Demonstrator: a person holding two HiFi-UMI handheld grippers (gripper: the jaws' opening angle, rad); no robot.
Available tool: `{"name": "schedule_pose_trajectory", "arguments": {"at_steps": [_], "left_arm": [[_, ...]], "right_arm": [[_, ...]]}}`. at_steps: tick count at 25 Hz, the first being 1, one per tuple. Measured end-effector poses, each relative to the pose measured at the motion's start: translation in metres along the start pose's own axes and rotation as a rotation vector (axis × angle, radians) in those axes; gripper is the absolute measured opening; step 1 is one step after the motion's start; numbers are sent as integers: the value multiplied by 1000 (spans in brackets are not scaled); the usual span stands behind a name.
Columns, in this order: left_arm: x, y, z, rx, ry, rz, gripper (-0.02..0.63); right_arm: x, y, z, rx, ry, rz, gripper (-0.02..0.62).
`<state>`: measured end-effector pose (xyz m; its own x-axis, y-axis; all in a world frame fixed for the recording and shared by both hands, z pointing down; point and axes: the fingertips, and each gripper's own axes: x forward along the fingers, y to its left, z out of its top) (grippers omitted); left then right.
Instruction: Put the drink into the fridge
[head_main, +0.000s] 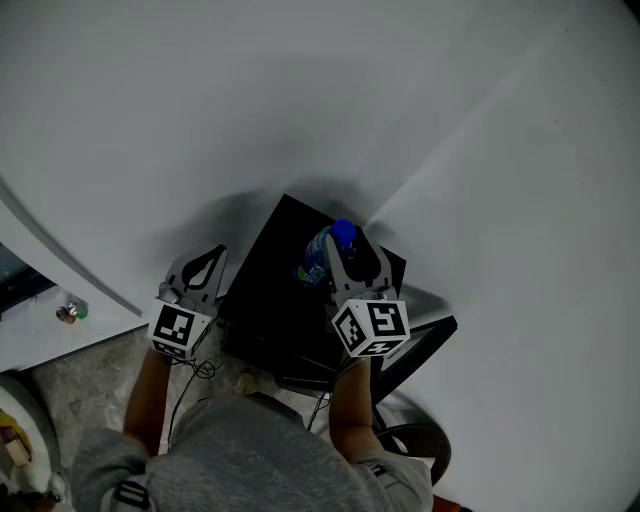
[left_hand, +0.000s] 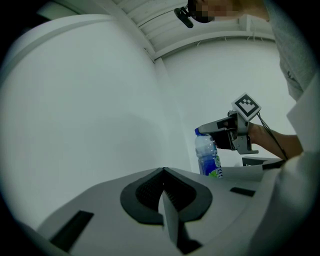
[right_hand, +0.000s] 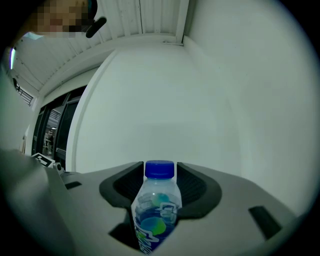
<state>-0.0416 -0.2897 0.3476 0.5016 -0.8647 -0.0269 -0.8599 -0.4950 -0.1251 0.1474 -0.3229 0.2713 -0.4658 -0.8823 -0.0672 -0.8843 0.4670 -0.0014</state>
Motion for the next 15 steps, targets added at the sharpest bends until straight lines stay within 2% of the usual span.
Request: {"name": "schedule_pose_trajectory", "arguments": {"at_steps": [10, 15], "left_arm": [[-8, 9, 6, -21, -19, 0, 2], [-26, 16, 9, -25, -30, -10, 2]], "right_arm": [[1, 3, 4, -26, 15, -36, 186], [-8, 19, 30, -98, -24, -60, 186]]}}
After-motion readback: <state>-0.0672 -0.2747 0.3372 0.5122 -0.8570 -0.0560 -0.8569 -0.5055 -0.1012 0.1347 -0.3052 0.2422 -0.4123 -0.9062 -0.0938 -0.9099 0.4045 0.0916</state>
